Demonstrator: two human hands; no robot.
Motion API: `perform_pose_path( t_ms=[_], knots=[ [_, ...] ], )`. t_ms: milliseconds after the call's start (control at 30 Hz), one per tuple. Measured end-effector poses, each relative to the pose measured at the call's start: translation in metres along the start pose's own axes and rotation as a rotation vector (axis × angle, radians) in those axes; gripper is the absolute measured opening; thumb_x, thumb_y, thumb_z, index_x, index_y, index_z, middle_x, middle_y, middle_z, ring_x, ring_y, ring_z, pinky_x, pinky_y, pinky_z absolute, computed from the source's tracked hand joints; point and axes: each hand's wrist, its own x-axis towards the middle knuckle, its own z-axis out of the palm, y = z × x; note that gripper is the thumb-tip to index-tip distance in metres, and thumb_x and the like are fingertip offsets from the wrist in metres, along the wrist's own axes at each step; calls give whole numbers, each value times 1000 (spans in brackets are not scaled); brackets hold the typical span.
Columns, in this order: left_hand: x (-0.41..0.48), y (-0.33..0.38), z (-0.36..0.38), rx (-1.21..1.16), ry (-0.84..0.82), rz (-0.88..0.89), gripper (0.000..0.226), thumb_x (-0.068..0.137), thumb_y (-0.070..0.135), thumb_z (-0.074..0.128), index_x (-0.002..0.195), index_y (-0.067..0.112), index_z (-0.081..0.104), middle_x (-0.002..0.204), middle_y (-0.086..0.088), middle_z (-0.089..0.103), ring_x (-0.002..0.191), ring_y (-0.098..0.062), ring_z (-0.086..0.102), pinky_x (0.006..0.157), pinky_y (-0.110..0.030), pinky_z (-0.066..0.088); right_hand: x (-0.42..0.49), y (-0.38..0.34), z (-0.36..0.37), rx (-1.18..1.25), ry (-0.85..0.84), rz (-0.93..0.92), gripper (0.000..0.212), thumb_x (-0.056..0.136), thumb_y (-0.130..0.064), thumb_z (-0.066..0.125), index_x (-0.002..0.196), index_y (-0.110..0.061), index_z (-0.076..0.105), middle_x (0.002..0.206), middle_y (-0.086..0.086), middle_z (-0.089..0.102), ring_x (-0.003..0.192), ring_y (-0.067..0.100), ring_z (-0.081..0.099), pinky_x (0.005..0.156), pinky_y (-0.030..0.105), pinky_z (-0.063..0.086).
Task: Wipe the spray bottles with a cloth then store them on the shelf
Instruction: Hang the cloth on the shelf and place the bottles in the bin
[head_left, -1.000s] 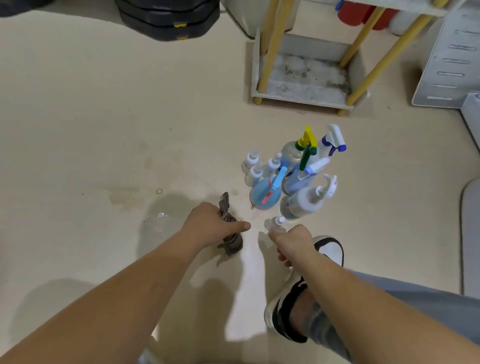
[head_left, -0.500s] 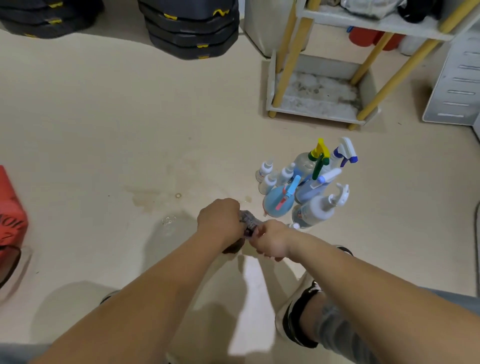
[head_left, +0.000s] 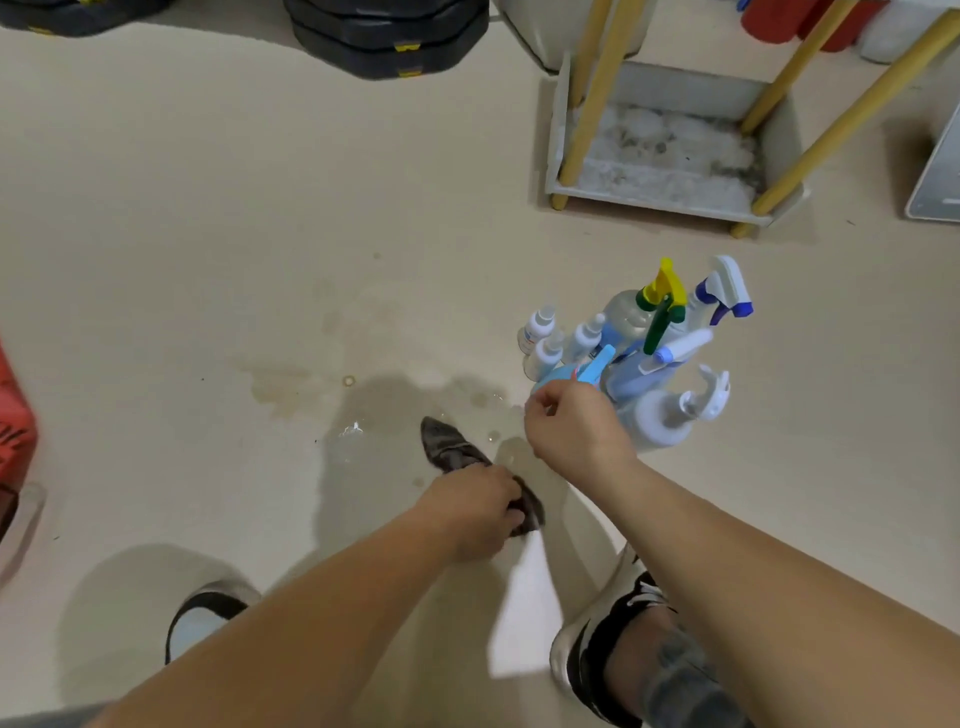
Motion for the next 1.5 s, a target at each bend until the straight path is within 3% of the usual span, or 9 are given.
perform_pose_path(
  t_ms=[167,300,367,467,633,767,1033,1333,1500],
  knots=[
    [17,-19,64,291,-46,-14,56,105,40,41,156,16,44,167,-6,33,156,-33,24,126,-46,22,7,-2,26,-225,-358,123,11,87,-19,49,83,-18,59,80,3,67,81,29,66,78,38,50],
    [26,-33,70,313,-2,50,79,95,46,3,168,19,16,176,-2,3,161,-26,-8,130,-46,0,6,3,40,-598,-732,178,17,99,-16,45,93,-17,62,106,4,68,97,25,64,92,29,46],
    [47,-50,51,337,34,106,81,92,49,0,167,23,18,175,0,3,162,-26,2,130,-49,7,11,9,49,-620,-778,248,25,98,-16,44,113,-17,64,121,-1,66,108,23,67,100,37,48],
    [78,-78,22,356,121,58,63,98,49,30,153,28,53,165,-1,43,152,-29,40,122,-52,30,20,14,64,-568,-778,317,10,90,-6,46,93,-11,55,89,1,59,89,25,66,88,36,53],
    [84,-122,-13,298,182,-168,62,110,47,20,166,35,-5,174,7,-20,160,-22,-19,129,-49,-10,36,6,93,-269,-791,462,16,93,-3,46,98,-1,62,88,22,73,64,29,60,60,31,50],
    [61,-156,-22,-5,296,-565,64,110,44,17,166,32,-11,173,4,-23,160,-25,-23,129,-49,-11,50,-19,112,-77,-605,393,22,84,-7,42,85,-7,64,75,20,66,52,26,53,48,24,38],
    [49,-168,-33,347,20,175,62,107,36,42,165,37,20,176,9,-1,162,-20,-10,130,-48,0,64,-52,128,17,-331,273,17,87,-8,53,80,0,66,68,12,64,64,28,55,60,33,44],
    [-12,-266,-50,-138,339,-811,61,111,45,18,166,37,-6,174,1,-19,161,-27,-18,130,-53,-4,53,-85,149,174,-441,302,20,94,-9,44,79,-10,58,74,16,70,55,25,53,49,25,38],
    [-29,-203,6,-165,381,-874,64,111,40,19,167,31,-10,174,-5,-20,160,-34,-17,130,-54,-1,55,-87,159,105,-343,242,18,90,-11,42,82,-6,57,82,18,74,58,28,61,55,32,48]
  ],
)
